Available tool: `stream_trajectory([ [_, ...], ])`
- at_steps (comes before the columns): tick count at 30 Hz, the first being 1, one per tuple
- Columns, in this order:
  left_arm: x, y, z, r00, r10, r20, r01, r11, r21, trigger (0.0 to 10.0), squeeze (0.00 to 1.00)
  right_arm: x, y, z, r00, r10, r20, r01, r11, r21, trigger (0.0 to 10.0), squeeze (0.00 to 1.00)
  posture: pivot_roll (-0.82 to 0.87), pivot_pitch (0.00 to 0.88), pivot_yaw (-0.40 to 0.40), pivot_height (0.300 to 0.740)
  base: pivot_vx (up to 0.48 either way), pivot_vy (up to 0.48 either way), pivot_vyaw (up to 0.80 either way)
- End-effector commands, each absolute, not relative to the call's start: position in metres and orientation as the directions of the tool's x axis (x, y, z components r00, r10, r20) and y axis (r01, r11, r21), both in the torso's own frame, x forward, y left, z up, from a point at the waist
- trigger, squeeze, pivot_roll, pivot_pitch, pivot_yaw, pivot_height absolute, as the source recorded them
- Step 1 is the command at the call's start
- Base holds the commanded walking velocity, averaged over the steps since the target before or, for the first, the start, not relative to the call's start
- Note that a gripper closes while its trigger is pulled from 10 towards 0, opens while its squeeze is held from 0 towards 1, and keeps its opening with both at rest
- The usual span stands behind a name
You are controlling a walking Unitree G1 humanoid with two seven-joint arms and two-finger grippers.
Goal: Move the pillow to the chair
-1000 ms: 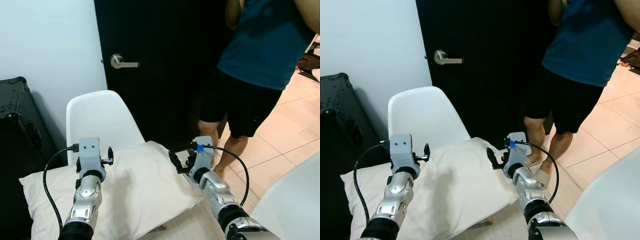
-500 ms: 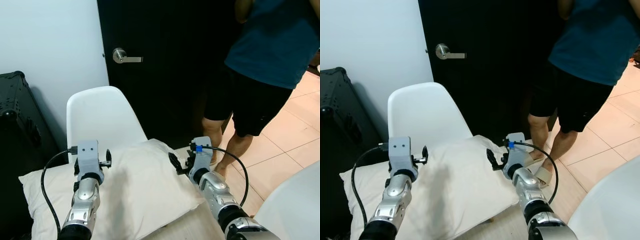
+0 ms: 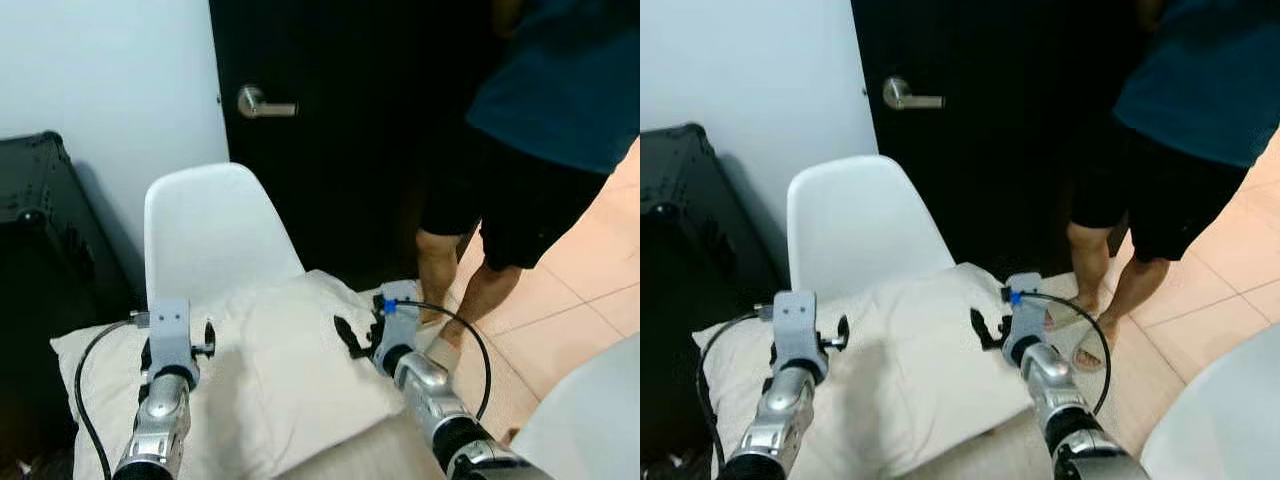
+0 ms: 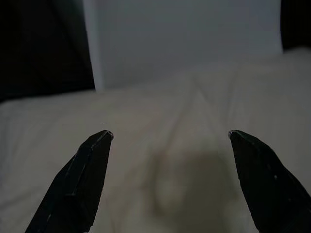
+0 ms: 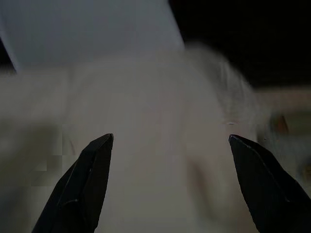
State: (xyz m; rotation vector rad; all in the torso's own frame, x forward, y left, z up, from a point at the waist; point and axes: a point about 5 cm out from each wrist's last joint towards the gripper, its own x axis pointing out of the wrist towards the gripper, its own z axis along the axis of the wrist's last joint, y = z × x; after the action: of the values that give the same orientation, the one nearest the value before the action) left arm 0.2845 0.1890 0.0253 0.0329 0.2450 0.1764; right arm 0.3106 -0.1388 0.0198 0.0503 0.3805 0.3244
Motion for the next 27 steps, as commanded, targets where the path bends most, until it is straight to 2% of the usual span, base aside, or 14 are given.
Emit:
stream_trajectory([
  [1, 0.278, 0.183, 0.019, 0.954, 0.158, -0.255, -0.147, 0.987, 0.061, 10.0, 0.00, 0.300, -0.145, 0.006, 0.849, 0.301, -0.433, -0.292, 0.952, 0.090, 10.0, 0.00, 0.03, 0.159, -0.071, 0.726, 0.000, 0.000, 0.00],
  [9, 0.268, 0.180, 0.019, 0.962, 0.159, -0.221, -0.145, 0.986, 0.077, 10.0, 0.00, 0.294, -0.149, 0.001, 0.833, 0.327, -0.447, -0.330, 0.941, 0.072, 10.0, 0.00, 0.04, 0.203, -0.106, 0.726, 0.000, 0.000, 0.00],
  [22, 0.279, 0.188, 0.030, 0.963, 0.173, -0.206, -0.162, 0.984, 0.072, 10.0, 0.00, 0.304, -0.147, 0.011, 0.863, 0.298, -0.408, -0.273, 0.954, 0.121, 10.0, 0.00, 0.05, 0.149, -0.083, 0.726, 0.000, 0.000, 0.00],
  [27, 0.284, 0.181, 0.033, 0.972, 0.151, -0.180, -0.137, 0.987, 0.085, 10.0, 0.00, 0.300, -0.148, 0.006, 0.856, 0.282, -0.433, -0.259, 0.959, 0.112, 10.0, 0.00, 0.04, 0.138, -0.076, 0.726, 0.000, 0.000, -0.80],
])
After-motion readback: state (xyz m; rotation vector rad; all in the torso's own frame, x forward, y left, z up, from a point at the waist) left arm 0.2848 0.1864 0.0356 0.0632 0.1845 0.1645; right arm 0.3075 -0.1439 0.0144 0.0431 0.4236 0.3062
